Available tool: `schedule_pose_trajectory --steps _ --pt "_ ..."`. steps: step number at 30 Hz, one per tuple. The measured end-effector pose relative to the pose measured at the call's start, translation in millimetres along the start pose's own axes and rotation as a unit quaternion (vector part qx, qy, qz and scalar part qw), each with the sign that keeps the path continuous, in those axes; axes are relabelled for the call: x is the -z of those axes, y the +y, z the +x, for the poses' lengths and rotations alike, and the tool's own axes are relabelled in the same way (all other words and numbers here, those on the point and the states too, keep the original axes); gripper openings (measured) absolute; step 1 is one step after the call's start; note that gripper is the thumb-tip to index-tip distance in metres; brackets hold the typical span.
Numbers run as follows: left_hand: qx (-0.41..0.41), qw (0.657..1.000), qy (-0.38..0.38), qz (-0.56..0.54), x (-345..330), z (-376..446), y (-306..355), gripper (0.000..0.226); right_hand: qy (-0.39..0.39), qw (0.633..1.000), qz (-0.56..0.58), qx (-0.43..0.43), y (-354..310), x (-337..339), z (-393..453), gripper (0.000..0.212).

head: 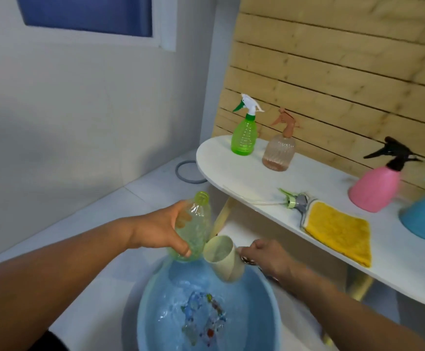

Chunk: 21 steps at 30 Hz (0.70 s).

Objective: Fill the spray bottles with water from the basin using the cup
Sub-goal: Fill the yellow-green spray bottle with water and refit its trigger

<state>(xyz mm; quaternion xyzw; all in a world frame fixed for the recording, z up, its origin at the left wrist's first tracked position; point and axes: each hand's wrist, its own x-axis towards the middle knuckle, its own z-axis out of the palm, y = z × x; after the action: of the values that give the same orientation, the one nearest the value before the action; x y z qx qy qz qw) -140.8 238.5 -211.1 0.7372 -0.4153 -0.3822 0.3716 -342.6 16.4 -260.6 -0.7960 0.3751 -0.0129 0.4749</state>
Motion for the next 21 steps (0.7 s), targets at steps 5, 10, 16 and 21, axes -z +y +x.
schedule_pose_trajectory --steps 5,10,16,21 --pt "0.003 0.999 0.025 -0.028 2 -16 7 0.085 0.013 0.998 0.024 0.052 -44 39 -25 0.033" --pt "0.025 0.999 0.031 -0.027 -12 -24 -10 0.086 0.044 0.995 0.027 0.09 -67 58 -37 0.039" --pt "0.039 0.998 0.04 0.021 -24 -25 -35 0.082 0.064 0.989 0.057 0.124 -74 61 -44 0.036" --pt "0.032 0.997 0.035 0.068 -32 -23 -42 0.085 0.094 0.982 0.017 0.16 -83 59 -51 0.046"
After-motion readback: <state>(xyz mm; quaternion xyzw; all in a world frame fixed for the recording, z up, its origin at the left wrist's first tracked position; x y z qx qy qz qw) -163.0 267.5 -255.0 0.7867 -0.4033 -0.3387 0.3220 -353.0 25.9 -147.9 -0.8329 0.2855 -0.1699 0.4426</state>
